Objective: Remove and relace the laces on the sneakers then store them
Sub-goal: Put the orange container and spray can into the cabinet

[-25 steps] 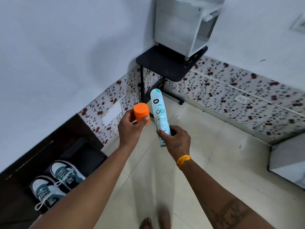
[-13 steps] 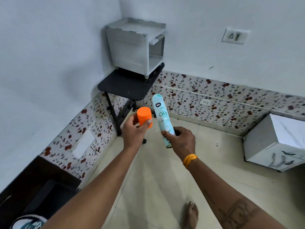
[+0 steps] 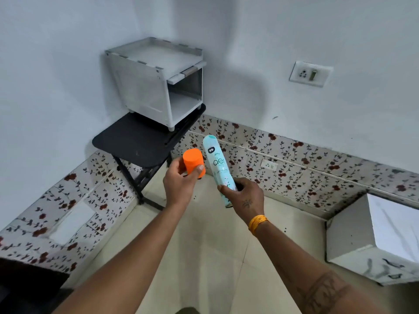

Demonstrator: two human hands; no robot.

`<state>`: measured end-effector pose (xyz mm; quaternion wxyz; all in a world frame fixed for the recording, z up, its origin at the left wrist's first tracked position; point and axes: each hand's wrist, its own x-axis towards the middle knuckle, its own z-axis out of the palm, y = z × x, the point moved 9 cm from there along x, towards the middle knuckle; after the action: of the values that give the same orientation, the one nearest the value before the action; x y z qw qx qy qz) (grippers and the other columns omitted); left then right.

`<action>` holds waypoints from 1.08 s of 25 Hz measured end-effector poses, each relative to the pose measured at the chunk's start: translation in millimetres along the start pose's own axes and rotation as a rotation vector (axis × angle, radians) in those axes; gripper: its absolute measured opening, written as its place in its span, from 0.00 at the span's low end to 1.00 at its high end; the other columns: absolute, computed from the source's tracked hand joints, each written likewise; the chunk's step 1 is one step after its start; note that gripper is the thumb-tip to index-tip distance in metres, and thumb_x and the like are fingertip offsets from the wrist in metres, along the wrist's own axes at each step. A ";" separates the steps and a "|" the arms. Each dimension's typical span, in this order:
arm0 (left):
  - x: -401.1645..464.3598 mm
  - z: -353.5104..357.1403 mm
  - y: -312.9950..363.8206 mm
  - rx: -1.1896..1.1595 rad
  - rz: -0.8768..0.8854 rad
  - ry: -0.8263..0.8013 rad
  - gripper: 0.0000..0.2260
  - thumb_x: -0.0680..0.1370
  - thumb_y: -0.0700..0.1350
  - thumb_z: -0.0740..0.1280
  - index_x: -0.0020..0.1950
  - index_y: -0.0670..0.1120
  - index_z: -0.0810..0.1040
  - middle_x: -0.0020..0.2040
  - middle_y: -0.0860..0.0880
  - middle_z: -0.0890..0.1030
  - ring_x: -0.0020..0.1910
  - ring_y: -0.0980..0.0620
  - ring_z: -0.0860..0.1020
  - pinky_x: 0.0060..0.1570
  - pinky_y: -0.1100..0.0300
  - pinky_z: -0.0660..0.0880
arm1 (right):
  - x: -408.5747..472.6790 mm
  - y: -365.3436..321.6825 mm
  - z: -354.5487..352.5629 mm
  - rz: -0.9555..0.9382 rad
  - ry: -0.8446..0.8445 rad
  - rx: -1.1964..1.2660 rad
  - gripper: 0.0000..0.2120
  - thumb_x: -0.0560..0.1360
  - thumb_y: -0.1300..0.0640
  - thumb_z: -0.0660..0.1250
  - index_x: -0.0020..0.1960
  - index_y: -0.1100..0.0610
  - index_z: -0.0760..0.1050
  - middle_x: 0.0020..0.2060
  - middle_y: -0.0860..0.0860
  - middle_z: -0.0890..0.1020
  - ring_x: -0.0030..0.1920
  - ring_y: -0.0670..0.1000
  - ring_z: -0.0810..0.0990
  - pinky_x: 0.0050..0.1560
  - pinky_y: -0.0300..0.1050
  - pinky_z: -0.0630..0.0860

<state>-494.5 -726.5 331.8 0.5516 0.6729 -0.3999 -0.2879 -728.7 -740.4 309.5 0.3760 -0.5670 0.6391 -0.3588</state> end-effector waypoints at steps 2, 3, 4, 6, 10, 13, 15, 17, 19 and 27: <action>22.2 24.8 -1.2 -0.006 -0.016 0.025 0.20 0.72 0.52 0.79 0.62 0.51 0.81 0.55 0.55 0.84 0.56 0.57 0.81 0.54 0.59 0.76 | 41.2 4.6 -3.2 -0.009 -0.025 0.000 0.25 0.69 0.43 0.80 0.62 0.54 0.83 0.45 0.46 0.83 0.36 0.45 0.85 0.29 0.41 0.82; 34.5 35.0 -2.1 -0.009 -0.026 0.040 0.21 0.72 0.52 0.79 0.63 0.51 0.81 0.56 0.55 0.84 0.56 0.57 0.81 0.55 0.60 0.76 | 62.6 6.4 -2.5 -0.012 -0.030 -0.002 0.25 0.69 0.43 0.80 0.61 0.55 0.83 0.45 0.46 0.83 0.36 0.45 0.85 0.29 0.41 0.82; 49.2 44.3 -4.4 -0.011 -0.036 0.056 0.22 0.72 0.52 0.79 0.64 0.51 0.80 0.56 0.56 0.84 0.56 0.58 0.81 0.53 0.62 0.76 | 84.7 6.0 0.9 -0.021 -0.041 -0.004 0.25 0.70 0.43 0.80 0.61 0.55 0.83 0.45 0.47 0.84 0.36 0.45 0.85 0.29 0.42 0.82; 84.2 61.7 -9.5 -0.019 -0.046 0.078 0.20 0.73 0.50 0.79 0.63 0.52 0.80 0.54 0.58 0.83 0.55 0.61 0.80 0.49 0.67 0.73 | 131.2 3.0 13.7 -0.048 -0.070 -0.028 0.25 0.70 0.43 0.79 0.62 0.55 0.83 0.46 0.47 0.84 0.36 0.45 0.84 0.28 0.41 0.82; 160.2 95.8 -16.9 -0.051 -0.049 0.101 0.18 0.73 0.48 0.79 0.59 0.56 0.77 0.51 0.62 0.81 0.52 0.64 0.79 0.47 0.69 0.72 | 216.8 -3.9 42.8 -0.070 -0.098 -0.043 0.26 0.70 0.42 0.79 0.63 0.55 0.83 0.46 0.48 0.84 0.35 0.44 0.84 0.28 0.39 0.81; 225.3 117.2 -23.4 -0.067 -0.092 0.147 0.19 0.73 0.48 0.79 0.59 0.58 0.76 0.53 0.61 0.81 0.54 0.65 0.79 0.48 0.69 0.72 | 283.4 -16.3 67.2 -0.070 -0.143 -0.089 0.25 0.71 0.43 0.78 0.64 0.54 0.82 0.45 0.45 0.82 0.34 0.43 0.83 0.29 0.37 0.80; 262.1 126.8 -26.1 -0.079 -0.087 0.180 0.20 0.73 0.47 0.80 0.61 0.57 0.77 0.56 0.58 0.83 0.55 0.63 0.80 0.50 0.68 0.75 | 319.4 -28.5 80.6 -0.088 -0.158 -0.101 0.24 0.72 0.42 0.77 0.63 0.54 0.82 0.45 0.45 0.82 0.35 0.42 0.82 0.30 0.36 0.80; 298.6 136.0 -35.6 -0.070 -0.104 0.246 0.20 0.73 0.45 0.80 0.62 0.54 0.78 0.56 0.56 0.84 0.55 0.63 0.82 0.53 0.65 0.78 | 360.6 -39.1 98.4 -0.103 -0.183 -0.130 0.25 0.72 0.41 0.77 0.63 0.54 0.82 0.44 0.44 0.82 0.35 0.42 0.82 0.32 0.41 0.83; 325.8 143.2 -46.5 -0.050 -0.114 0.320 0.20 0.73 0.45 0.80 0.62 0.52 0.79 0.55 0.56 0.85 0.54 0.61 0.83 0.55 0.62 0.79 | 395.6 -47.1 116.6 -0.136 -0.215 -0.178 0.23 0.72 0.40 0.76 0.62 0.52 0.82 0.43 0.43 0.81 0.35 0.41 0.80 0.33 0.42 0.83; 397.6 170.3 -88.0 0.056 -0.194 0.672 0.16 0.74 0.45 0.78 0.60 0.51 0.80 0.46 0.62 0.80 0.47 0.65 0.79 0.49 0.66 0.75 | 531.5 -64.9 190.9 -0.284 -0.386 -0.198 0.19 0.71 0.39 0.76 0.53 0.52 0.82 0.39 0.45 0.83 0.36 0.43 0.79 0.35 0.41 0.75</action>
<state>-411.7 -1147.7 229.1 0.6040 0.7797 -0.1381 -0.0906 -569.4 -1281.5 240.0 0.3795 -0.7429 0.5016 -0.2290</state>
